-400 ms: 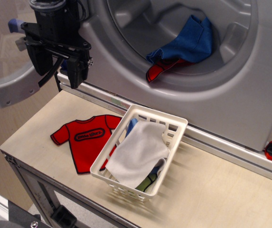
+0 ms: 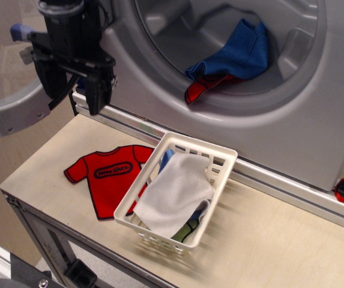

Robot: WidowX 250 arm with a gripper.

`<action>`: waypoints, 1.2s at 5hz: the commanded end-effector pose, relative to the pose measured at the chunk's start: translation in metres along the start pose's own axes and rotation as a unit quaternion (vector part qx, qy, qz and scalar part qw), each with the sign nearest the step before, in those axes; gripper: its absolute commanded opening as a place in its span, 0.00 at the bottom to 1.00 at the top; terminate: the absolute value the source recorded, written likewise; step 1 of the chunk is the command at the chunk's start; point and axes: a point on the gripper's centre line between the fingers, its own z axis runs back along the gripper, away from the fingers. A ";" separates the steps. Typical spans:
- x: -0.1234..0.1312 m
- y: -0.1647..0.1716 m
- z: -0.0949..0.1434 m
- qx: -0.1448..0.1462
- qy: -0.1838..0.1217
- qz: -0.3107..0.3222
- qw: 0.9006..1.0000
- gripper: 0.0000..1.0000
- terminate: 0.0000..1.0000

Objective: Take clothes out of laundry machine

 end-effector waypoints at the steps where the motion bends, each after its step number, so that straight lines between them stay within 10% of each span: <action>1: 0.048 -0.056 -0.043 -0.035 -0.053 -0.012 0.998 1.00 0.00; 3: 0.103 -0.076 -0.040 -0.069 -0.149 -0.018 0.986 1.00 0.00; 6: 0.129 -0.077 0.024 -0.068 -0.249 -0.005 0.966 1.00 0.00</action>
